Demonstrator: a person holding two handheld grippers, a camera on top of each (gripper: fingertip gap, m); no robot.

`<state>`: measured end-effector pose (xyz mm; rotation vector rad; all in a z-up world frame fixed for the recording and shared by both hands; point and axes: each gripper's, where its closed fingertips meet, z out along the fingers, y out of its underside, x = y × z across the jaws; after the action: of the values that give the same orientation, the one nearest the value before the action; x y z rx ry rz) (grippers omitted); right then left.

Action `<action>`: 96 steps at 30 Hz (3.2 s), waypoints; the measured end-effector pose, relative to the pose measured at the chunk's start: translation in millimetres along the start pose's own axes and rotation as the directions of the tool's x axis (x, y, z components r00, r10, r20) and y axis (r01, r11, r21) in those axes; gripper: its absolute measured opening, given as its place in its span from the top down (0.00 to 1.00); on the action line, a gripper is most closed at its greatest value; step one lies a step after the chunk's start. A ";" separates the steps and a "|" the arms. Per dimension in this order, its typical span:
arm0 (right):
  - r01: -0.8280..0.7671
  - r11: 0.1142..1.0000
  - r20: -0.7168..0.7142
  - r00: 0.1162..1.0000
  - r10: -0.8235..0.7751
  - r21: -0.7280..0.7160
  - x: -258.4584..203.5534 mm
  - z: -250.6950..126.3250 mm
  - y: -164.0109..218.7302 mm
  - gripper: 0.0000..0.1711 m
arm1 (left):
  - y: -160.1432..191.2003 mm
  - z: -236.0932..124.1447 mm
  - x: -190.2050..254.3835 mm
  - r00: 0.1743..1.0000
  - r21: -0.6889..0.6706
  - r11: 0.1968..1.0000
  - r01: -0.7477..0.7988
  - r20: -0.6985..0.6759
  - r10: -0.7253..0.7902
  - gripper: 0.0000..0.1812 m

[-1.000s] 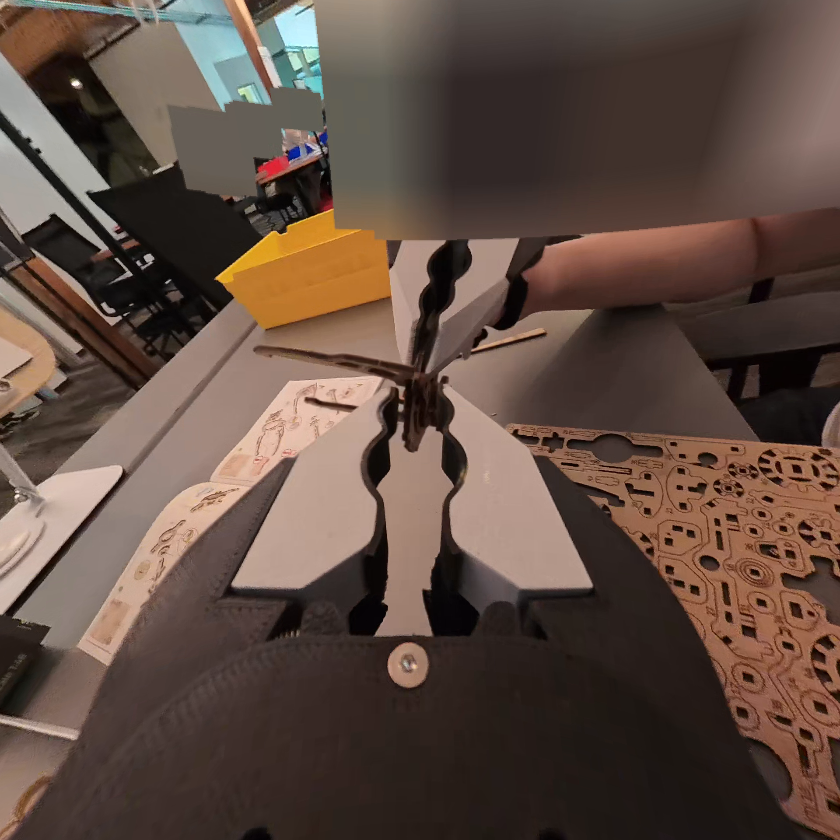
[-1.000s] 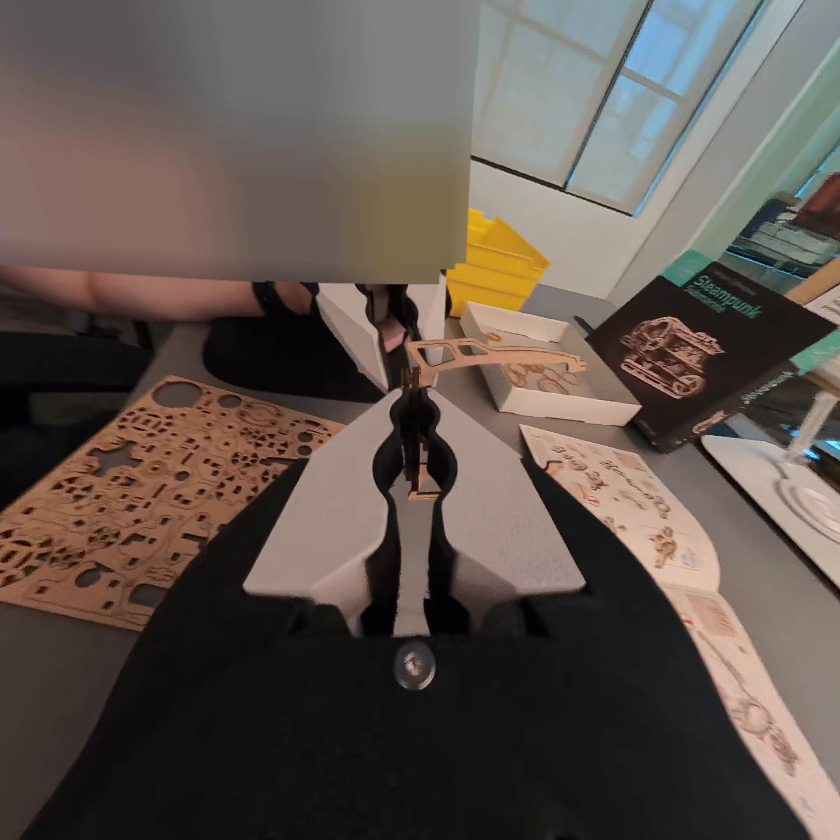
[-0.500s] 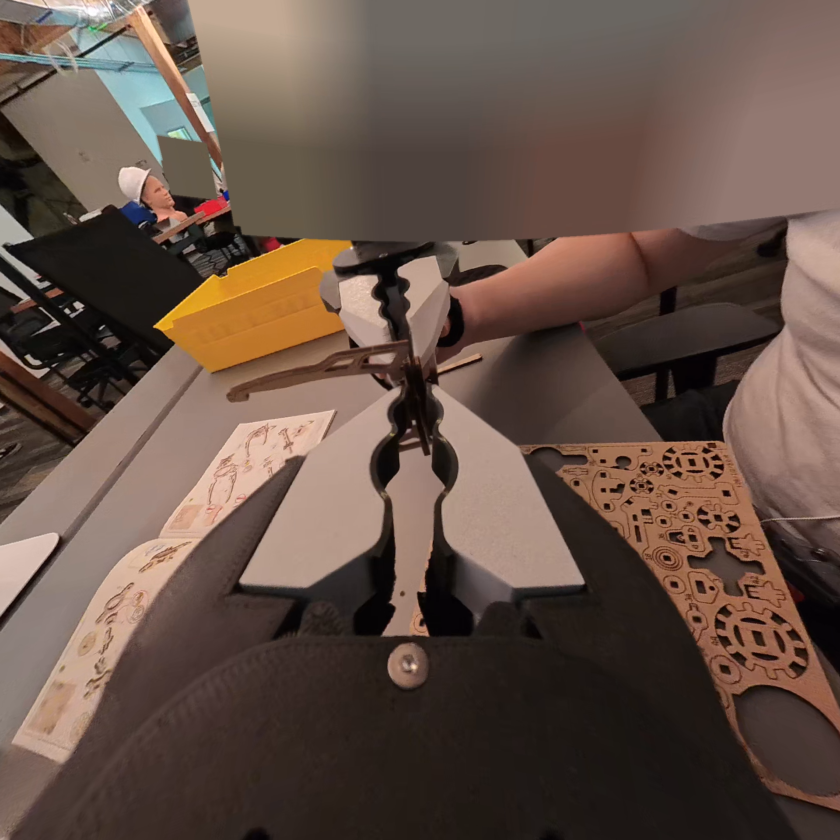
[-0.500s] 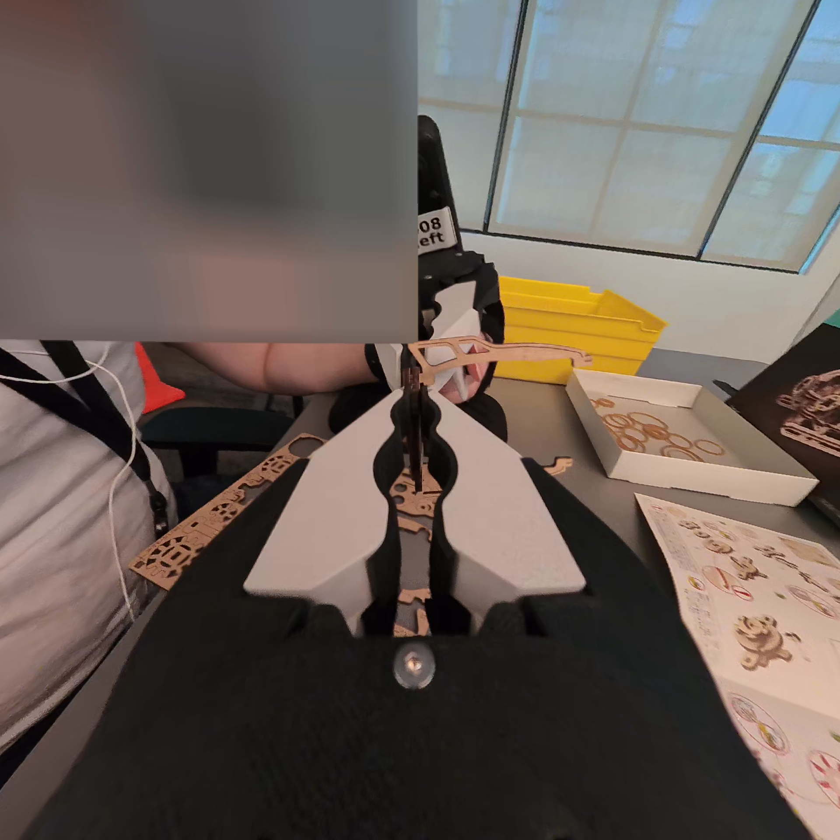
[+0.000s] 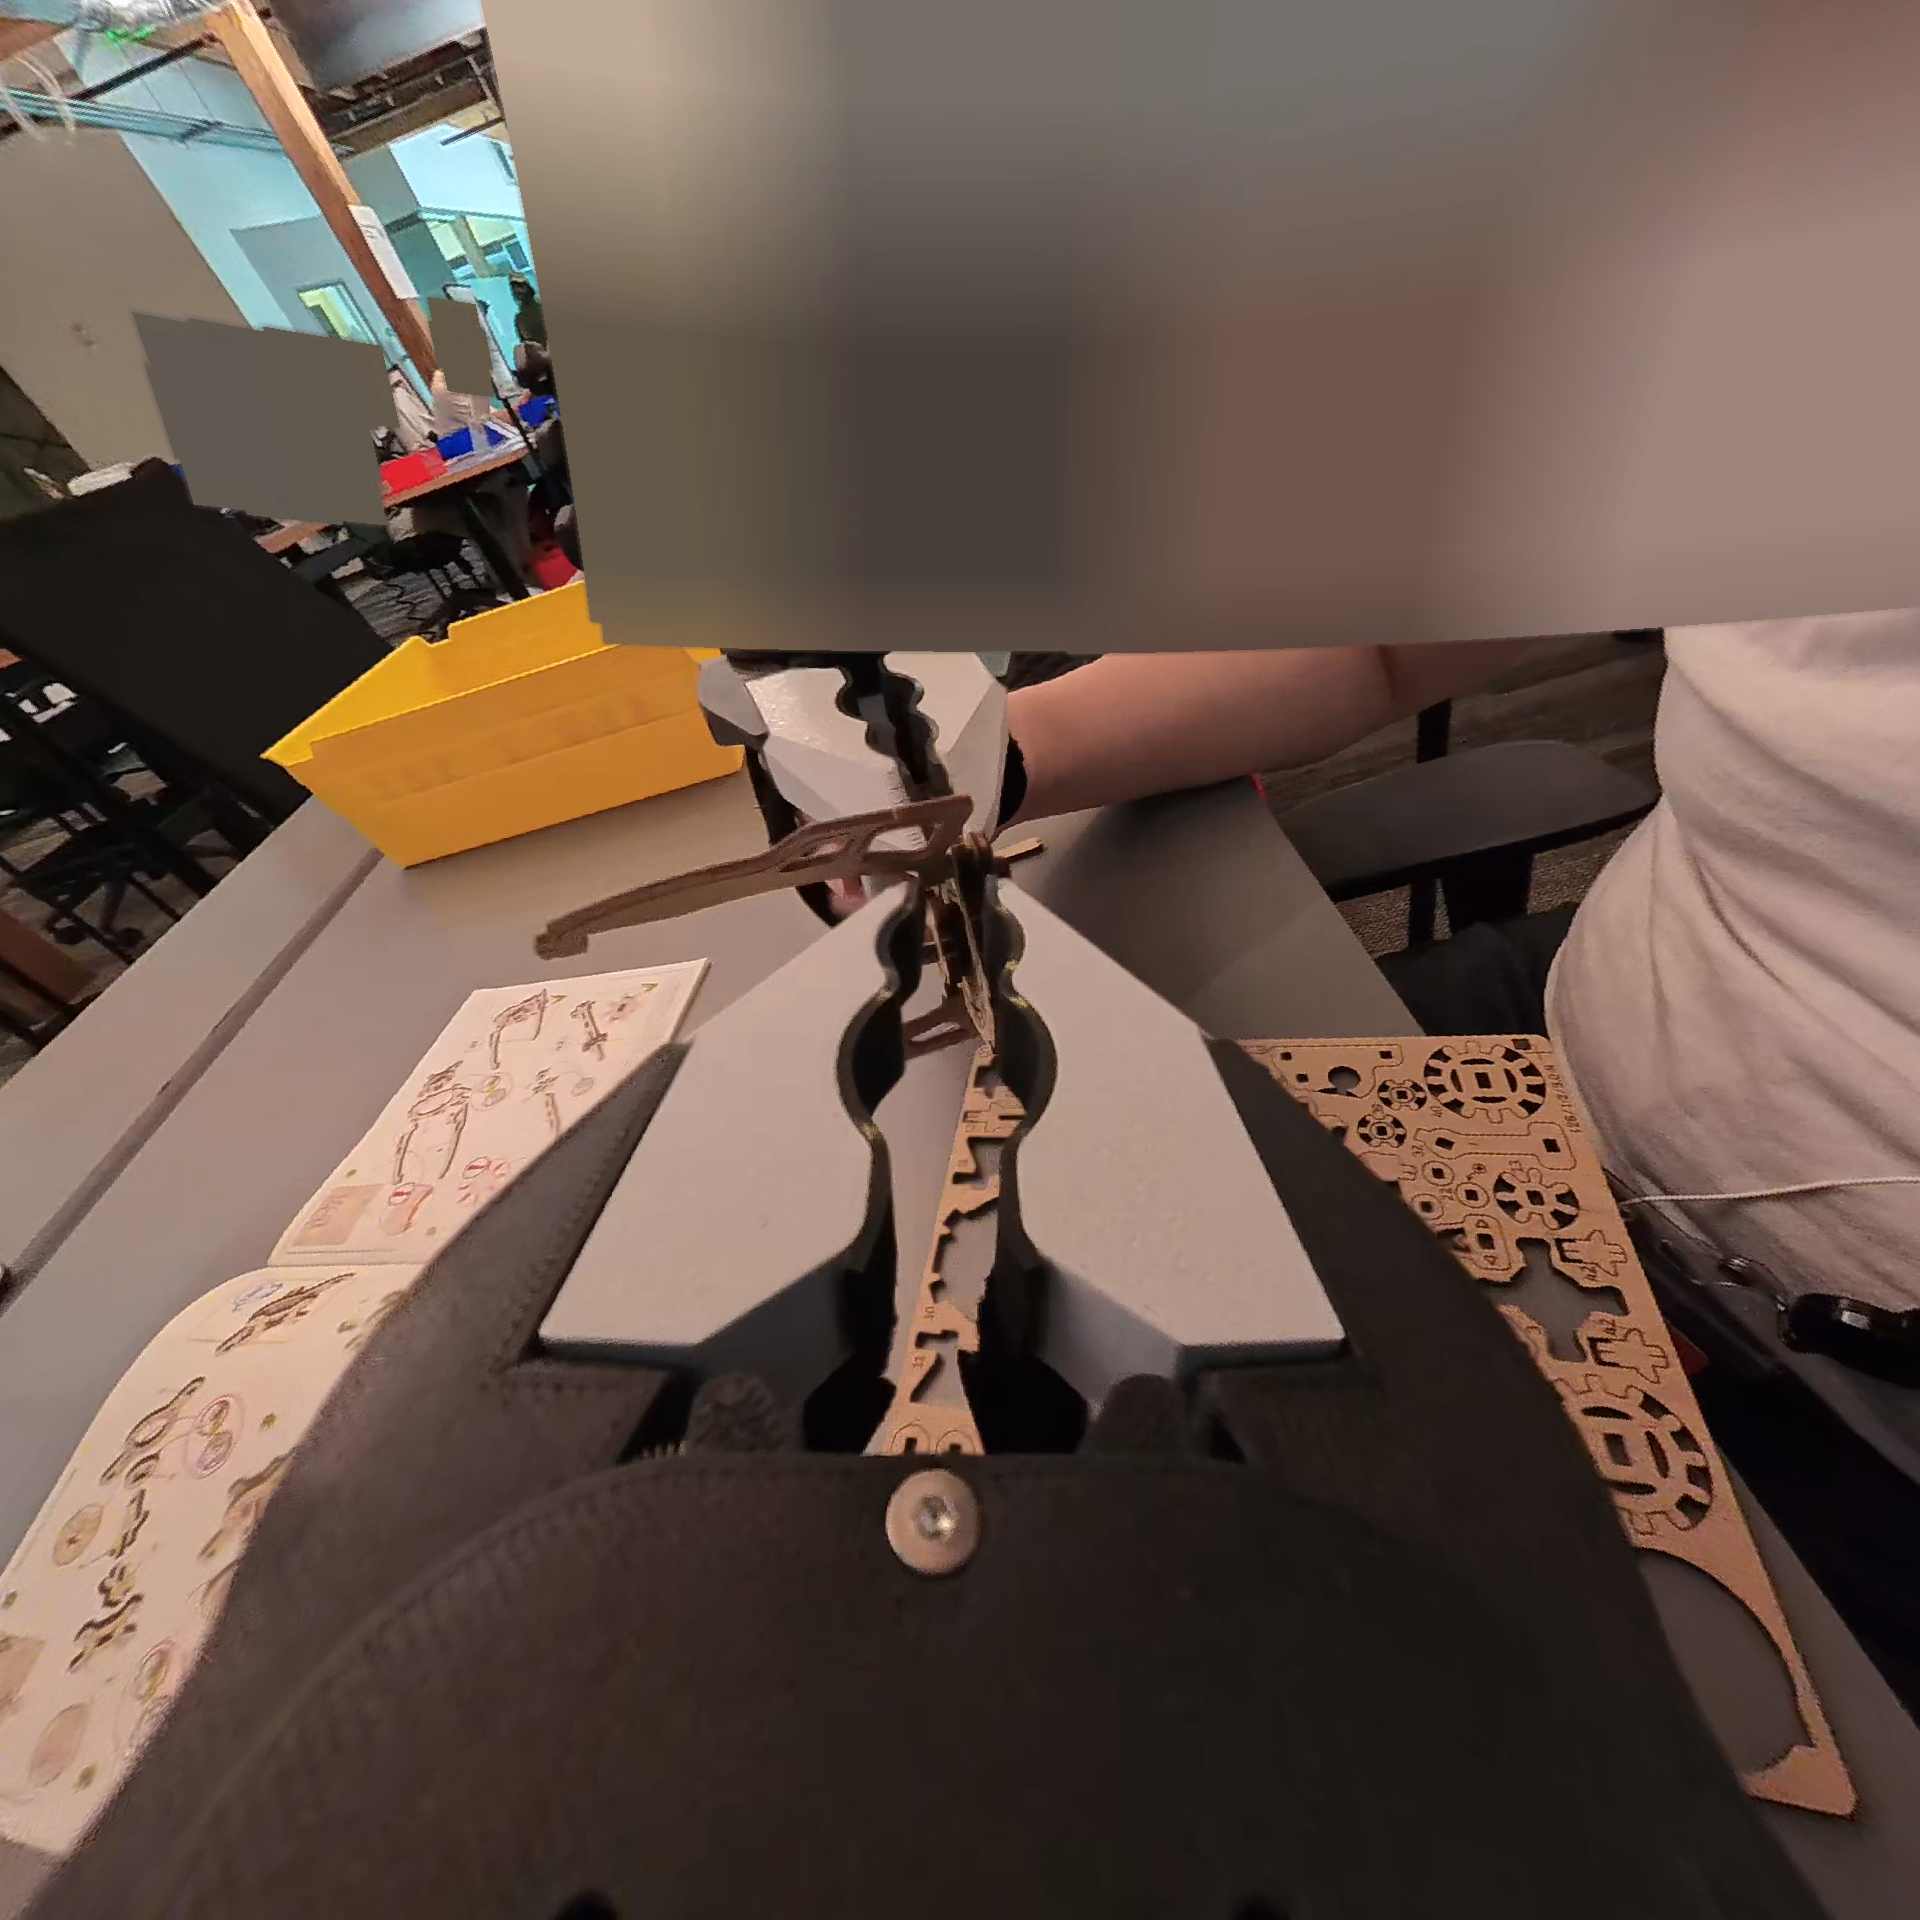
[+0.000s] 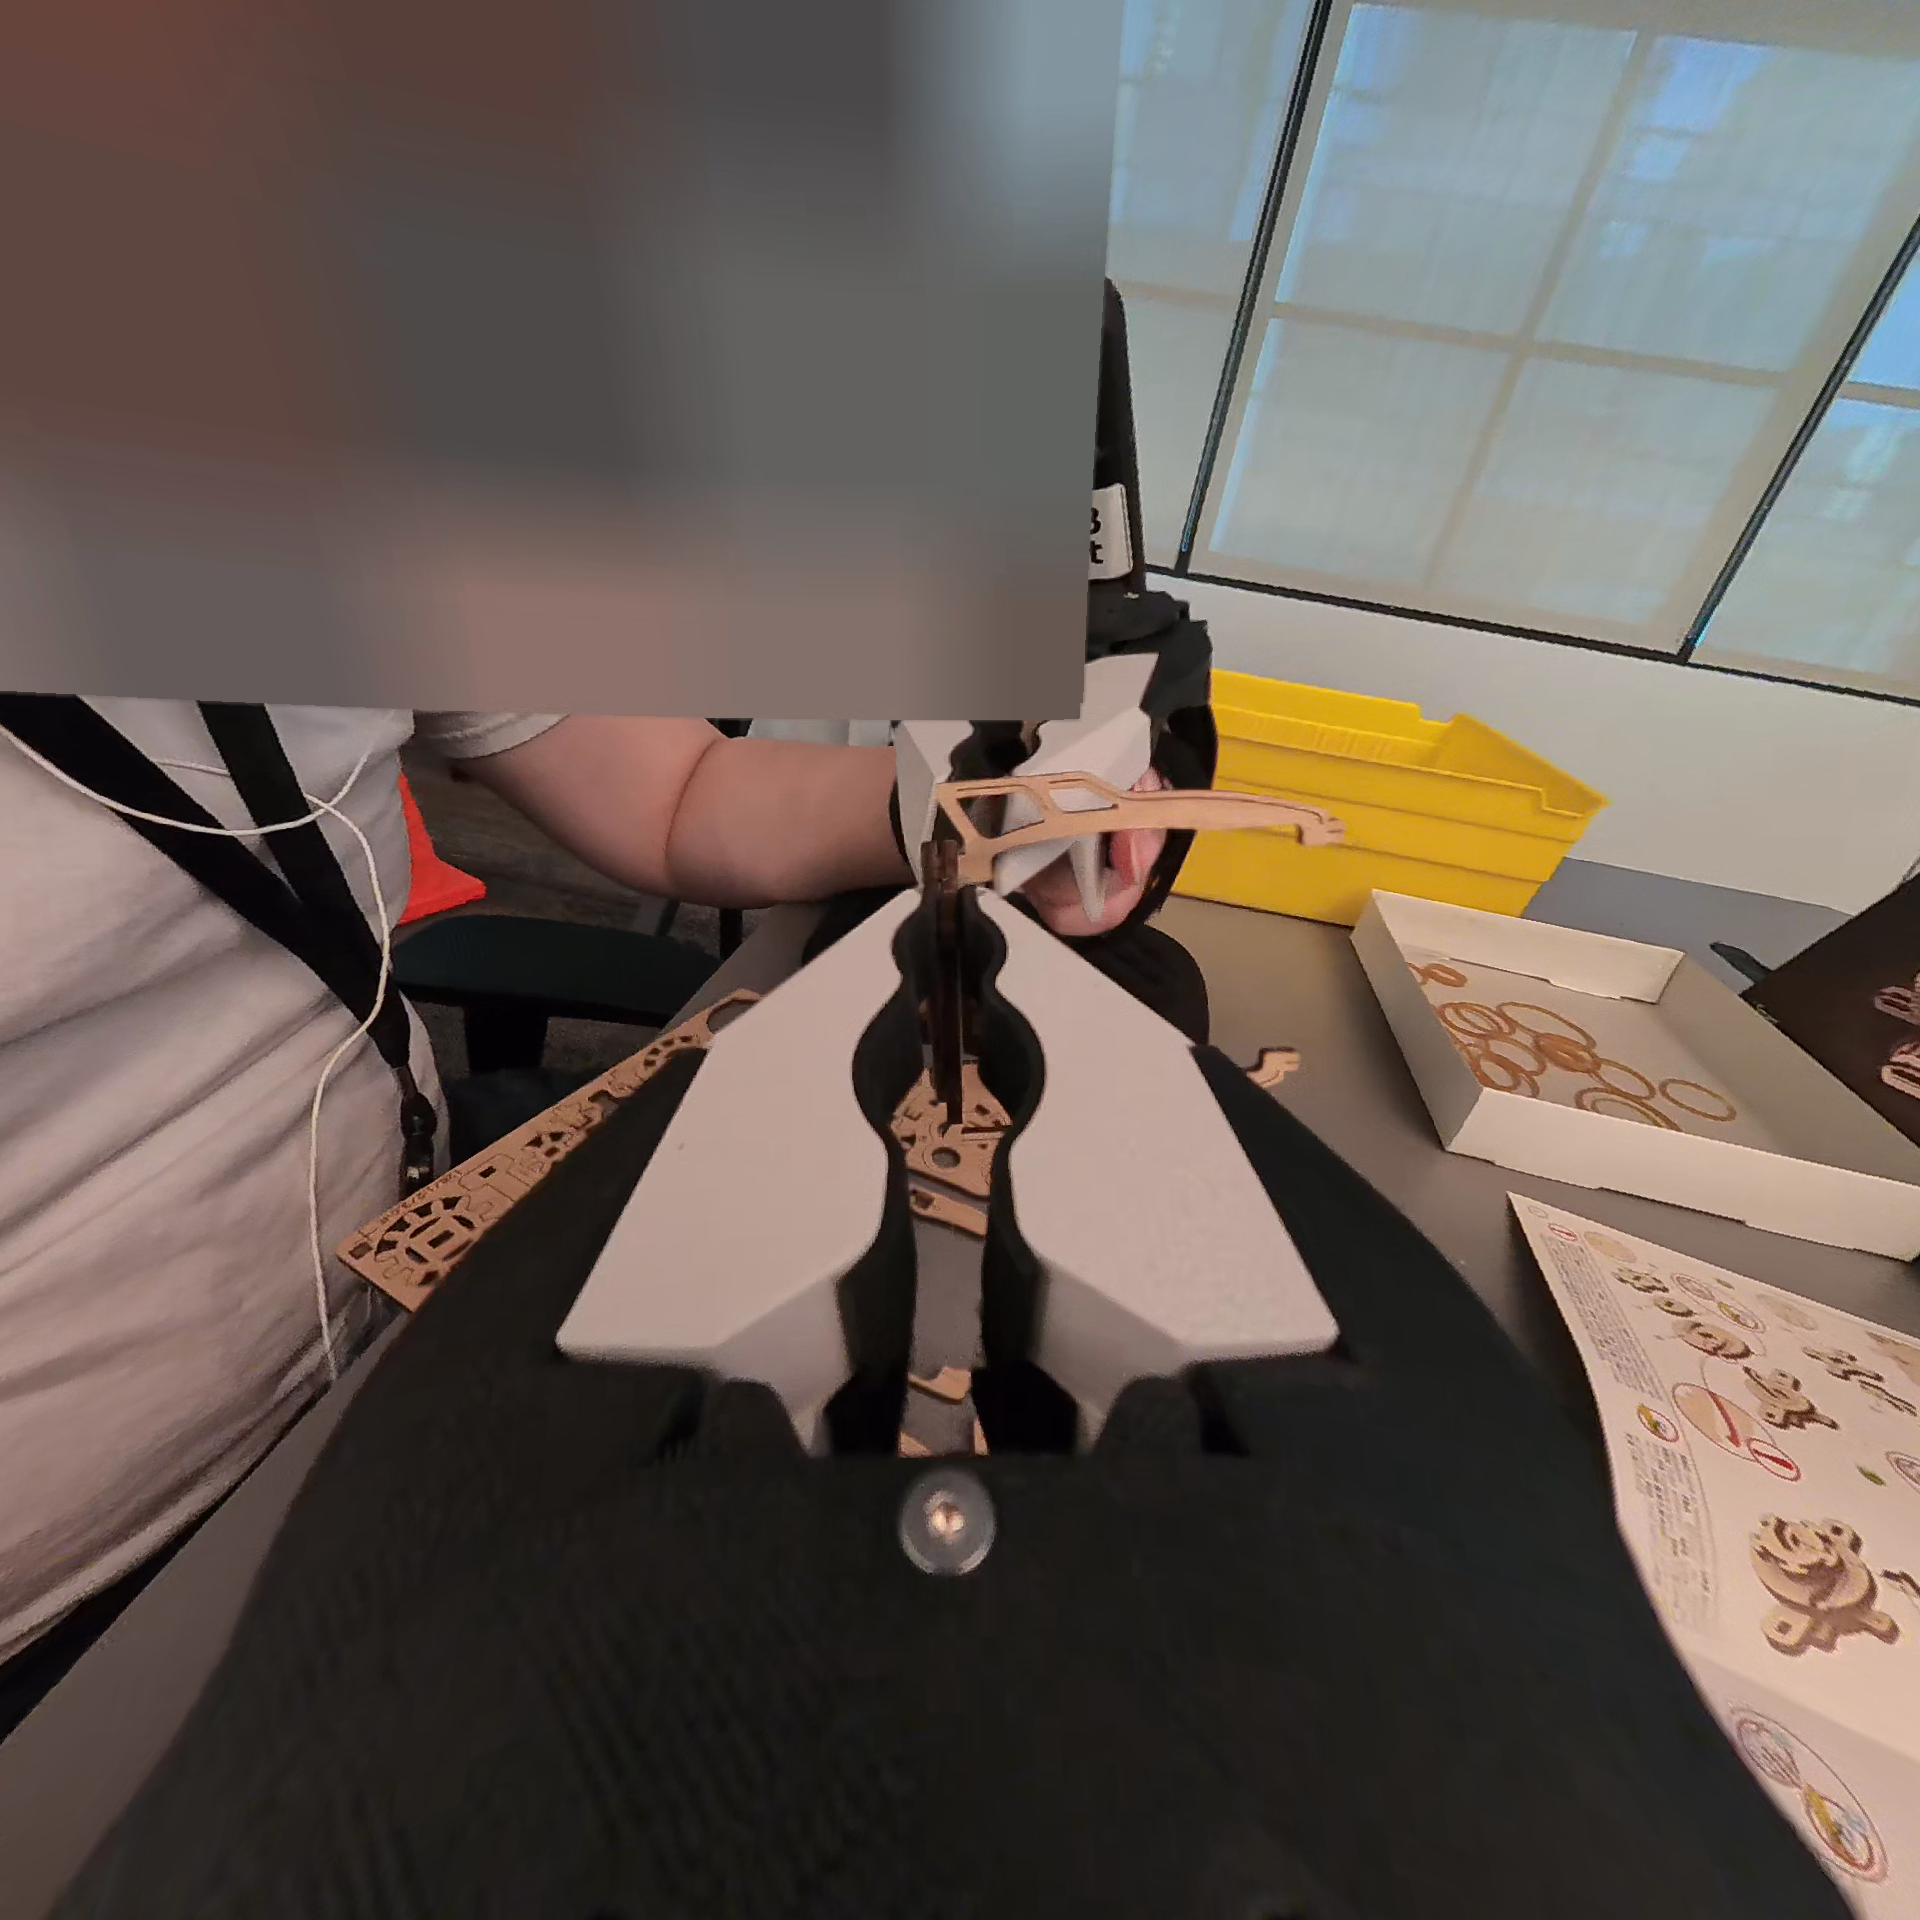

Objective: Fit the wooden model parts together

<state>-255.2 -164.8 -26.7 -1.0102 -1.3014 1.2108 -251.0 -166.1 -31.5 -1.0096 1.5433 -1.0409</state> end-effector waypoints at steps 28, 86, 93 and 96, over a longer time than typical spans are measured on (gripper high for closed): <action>-0.014 0.985 0.069 0.997 0.026 -0.169 -14.6 -4.2 9.9 0.94 | 11.7 12.2 16.6 0.998 -0.059 0.998 -0.014 -0.064 0.010 1.00; 0.017 0.967 -0.065 0.997 -0.035 -0.256 -0.5 -5.2 16.3 0.93 | 16.0 15.0 -1.3 0.992 -0.121 0.988 -0.095 0.066 0.104 1.00; 0.001 0.971 -0.049 0.999 -0.013 -0.239 -4.0 -6.0 13.9 0.91 | 16.2 16.8 0.8 0.991 -0.128 0.986 -0.108 0.061 0.117 1.00; 0.023 0.967 -0.080 0.996 -0.045 -0.252 1.0 -5.8 15.7 0.92 | 18.2 15.9 -2.5 0.991 -0.138 0.985 -0.101 0.076 0.112 1.00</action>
<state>-250.6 -161.1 -42.4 -1.2020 -1.4233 0.9815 -237.0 -160.7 -50.6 -1.0372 1.5966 -0.8199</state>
